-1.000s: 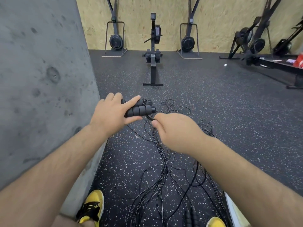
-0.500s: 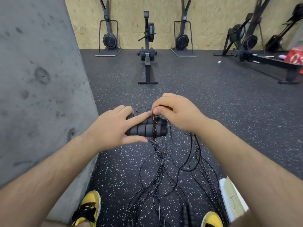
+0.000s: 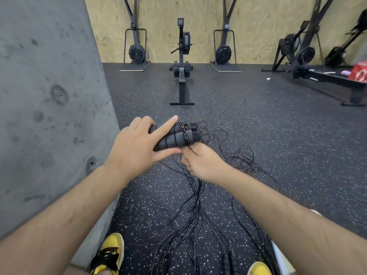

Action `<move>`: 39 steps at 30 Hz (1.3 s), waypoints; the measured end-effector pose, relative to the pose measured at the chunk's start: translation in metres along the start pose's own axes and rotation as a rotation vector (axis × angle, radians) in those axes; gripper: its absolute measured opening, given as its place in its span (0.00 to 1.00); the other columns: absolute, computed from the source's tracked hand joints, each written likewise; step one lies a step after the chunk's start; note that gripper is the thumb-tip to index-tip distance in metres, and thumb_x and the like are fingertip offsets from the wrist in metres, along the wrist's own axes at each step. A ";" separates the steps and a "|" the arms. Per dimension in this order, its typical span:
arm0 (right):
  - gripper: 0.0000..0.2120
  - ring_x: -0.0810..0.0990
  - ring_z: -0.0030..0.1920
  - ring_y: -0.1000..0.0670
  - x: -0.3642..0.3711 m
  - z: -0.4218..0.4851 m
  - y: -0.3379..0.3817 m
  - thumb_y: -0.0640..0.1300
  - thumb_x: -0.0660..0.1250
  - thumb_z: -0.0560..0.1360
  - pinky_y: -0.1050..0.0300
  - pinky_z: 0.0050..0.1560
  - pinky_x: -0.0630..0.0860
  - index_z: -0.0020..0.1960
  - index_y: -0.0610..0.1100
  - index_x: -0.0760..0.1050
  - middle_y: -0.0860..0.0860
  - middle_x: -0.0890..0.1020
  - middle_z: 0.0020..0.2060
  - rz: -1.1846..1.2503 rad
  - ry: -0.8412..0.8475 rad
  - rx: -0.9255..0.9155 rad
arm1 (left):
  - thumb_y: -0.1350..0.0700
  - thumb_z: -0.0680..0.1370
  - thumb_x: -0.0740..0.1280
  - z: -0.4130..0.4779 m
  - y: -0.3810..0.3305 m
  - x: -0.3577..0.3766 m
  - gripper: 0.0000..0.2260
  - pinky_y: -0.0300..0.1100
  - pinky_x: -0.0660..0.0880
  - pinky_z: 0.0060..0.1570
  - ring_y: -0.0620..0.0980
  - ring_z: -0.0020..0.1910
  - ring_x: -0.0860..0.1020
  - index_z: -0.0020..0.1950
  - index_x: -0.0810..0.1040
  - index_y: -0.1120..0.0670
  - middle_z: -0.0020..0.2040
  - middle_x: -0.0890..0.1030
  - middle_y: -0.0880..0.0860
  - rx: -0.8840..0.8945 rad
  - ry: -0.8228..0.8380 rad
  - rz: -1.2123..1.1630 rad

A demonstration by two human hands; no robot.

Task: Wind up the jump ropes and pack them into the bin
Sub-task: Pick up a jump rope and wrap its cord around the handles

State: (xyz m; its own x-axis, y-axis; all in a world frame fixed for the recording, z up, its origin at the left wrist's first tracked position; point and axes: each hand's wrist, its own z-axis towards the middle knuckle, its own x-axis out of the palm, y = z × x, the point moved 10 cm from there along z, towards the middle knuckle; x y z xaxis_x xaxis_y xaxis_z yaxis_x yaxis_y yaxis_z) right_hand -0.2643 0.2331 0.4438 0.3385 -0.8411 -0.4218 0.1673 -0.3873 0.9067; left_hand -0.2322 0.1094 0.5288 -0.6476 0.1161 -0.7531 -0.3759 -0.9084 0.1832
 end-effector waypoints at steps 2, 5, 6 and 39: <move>0.13 0.67 0.27 0.56 0.009 -0.006 0.004 0.47 0.52 0.85 0.60 0.29 0.65 0.52 0.45 0.73 0.55 0.71 0.29 -0.038 0.031 0.021 | 0.27 0.77 0.54 -0.001 0.009 0.007 0.35 0.44 0.69 0.32 0.55 0.41 0.70 0.79 0.67 0.44 0.45 0.70 0.54 -0.016 0.019 0.012; 0.16 0.71 0.29 0.57 0.011 -0.016 0.013 0.49 0.51 0.85 0.59 0.33 0.68 0.54 0.46 0.76 0.56 0.74 0.31 -0.267 0.044 0.015 | 0.26 0.77 0.51 -0.003 0.020 0.019 0.36 0.46 0.71 0.31 0.55 0.42 0.70 0.79 0.67 0.43 0.46 0.71 0.55 -0.025 0.053 0.045; 0.16 0.73 0.30 0.57 0.010 -0.019 0.017 0.50 0.51 0.85 0.59 0.34 0.68 0.54 0.46 0.77 0.55 0.76 0.33 -0.330 0.046 0.006 | 0.25 0.77 0.50 -0.003 0.023 0.023 0.36 0.46 0.71 0.31 0.56 0.42 0.70 0.79 0.67 0.43 0.46 0.71 0.55 -0.026 0.061 0.055; 0.06 0.79 0.39 0.56 -0.057 -0.006 0.031 0.47 0.69 0.77 0.60 0.45 0.76 0.48 0.47 0.84 0.53 0.84 0.39 0.058 0.127 -0.170 | 0.32 0.80 0.58 -0.018 -0.041 -0.003 0.35 0.46 0.72 0.54 0.52 0.51 0.74 0.72 0.71 0.60 0.56 0.77 0.54 0.349 0.103 -0.269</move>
State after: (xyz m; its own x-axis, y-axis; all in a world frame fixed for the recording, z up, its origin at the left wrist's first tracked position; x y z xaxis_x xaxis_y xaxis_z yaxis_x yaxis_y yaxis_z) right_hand -0.2725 0.2710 0.4958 0.4641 -0.8017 -0.3766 0.2942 -0.2616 0.9193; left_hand -0.2032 0.1392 0.5125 -0.4340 0.2728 -0.8586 -0.7338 -0.6599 0.1613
